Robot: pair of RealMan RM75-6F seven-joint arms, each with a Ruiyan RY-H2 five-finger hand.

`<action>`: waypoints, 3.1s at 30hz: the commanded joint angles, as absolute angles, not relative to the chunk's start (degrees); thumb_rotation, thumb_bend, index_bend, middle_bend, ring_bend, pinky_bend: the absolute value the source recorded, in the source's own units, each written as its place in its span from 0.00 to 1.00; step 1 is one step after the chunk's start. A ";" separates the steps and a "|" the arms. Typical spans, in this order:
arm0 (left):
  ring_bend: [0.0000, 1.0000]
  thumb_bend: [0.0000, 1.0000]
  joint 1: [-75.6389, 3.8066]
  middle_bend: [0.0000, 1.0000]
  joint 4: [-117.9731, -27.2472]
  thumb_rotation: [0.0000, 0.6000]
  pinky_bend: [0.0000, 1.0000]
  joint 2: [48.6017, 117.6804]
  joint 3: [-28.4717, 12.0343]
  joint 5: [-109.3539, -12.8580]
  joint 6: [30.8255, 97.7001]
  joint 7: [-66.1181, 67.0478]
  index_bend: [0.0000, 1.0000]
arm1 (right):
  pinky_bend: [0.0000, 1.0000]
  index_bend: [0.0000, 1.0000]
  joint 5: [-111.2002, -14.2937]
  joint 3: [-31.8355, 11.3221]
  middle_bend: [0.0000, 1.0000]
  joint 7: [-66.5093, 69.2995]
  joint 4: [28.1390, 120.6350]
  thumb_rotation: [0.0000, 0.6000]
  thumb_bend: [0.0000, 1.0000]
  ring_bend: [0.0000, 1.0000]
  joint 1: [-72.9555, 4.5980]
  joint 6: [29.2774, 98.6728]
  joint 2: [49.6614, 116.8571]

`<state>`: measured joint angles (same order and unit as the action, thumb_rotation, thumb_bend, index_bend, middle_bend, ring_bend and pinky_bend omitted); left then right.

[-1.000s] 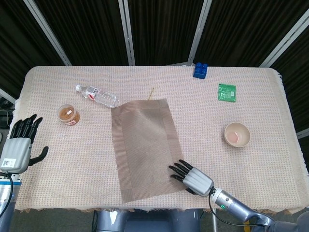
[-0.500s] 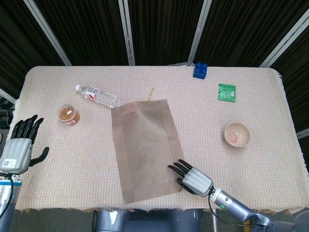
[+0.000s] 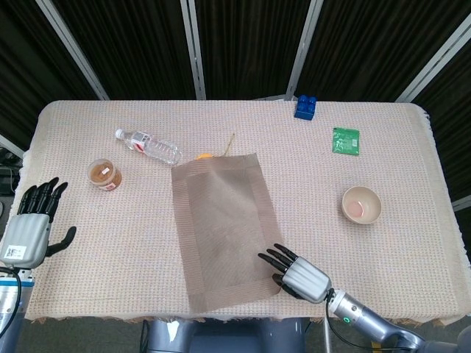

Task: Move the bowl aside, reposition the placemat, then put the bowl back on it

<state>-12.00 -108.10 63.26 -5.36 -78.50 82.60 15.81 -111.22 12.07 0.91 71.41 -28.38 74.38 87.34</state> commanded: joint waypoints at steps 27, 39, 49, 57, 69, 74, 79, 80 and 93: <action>0.00 0.37 -12.00 0.00 -106.96 1.00 0.00 63.58 -5.67 -77.57 81.64 15.77 0.00 | 0.00 0.66 -114.16 1.16 0.03 -22.04 56.62 1.00 0.46 0.00 -39.70 74.32 71.29; 0.00 0.37 -12.58 0.00 -105.53 1.00 0.00 63.90 -4.89 -78.81 80.28 16.14 0.00 | 0.00 0.00 -103.80 -4.08 0.00 -23.97 53.80 1.00 0.11 0.00 -34.85 77.82 74.65; 0.00 0.37 -15.53 0.00 -97.94 1.00 0.00 67.53 -2.94 -91.40 80.03 10.37 0.00 | 0.00 0.00 -86.68 -7.84 0.00 -12.32 81.95 1.00 0.01 0.00 -22.51 82.32 67.57; 0.00 0.37 -23.10 0.00 -92.13 1.00 0.00 72.17 -3.07 -96.97 71.90 10.65 0.00 | 0.00 0.00 -83.97 -4.93 0.00 -5.42 92.02 1.00 0.01 0.00 -15.37 86.08 64.77; 0.00 0.37 -34.35 0.00 -84.42 1.00 0.00 83.90 -6.34 -94.11 58.19 12.63 0.04 | 0.00 0.00 -85.25 -1.87 0.00 -5.74 94.25 1.00 0.01 0.00 -9.85 89.90 68.83; 0.00 0.37 -37.44 0.00 -79.92 1.00 0.00 88.06 -7.48 -91.16 53.64 14.46 0.09 | 0.00 0.00 -86.14 -1.80 0.00 -5.23 93.23 1.00 0.01 0.00 -9.78 89.53 69.31; 0.00 0.37 -39.78 0.00 -73.45 1.00 0.00 93.28 -7.25 -88.96 50.13 11.95 0.12 | 0.00 0.00 -86.30 -2.29 0.00 -4.54 92.77 1.00 0.01 0.00 -9.75 89.20 69.33; 0.00 0.37 -40.09 0.00 -71.91 1.00 0.00 94.29 -6.91 -88.92 49.85 11.22 0.12 | 0.00 0.00 -86.17 -2.45 0.00 -4.31 92.64 1.00 0.01 0.00 -9.73 89.04 69.33; 0.00 0.37 -41.50 0.00 -63.23 1.00 0.00 98.56 -3.23 -90.94 50.98 4.27 0.16 | 0.00 0.00 -85.58 -3.62 0.00 -3.88 92.62 1.00 0.01 0.00 -9.30 88.21 69.52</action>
<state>-41.35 -63.47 98.33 -3.45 -90.79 50.80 4.52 -85.56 -3.60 -3.88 92.61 -9.32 88.20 69.52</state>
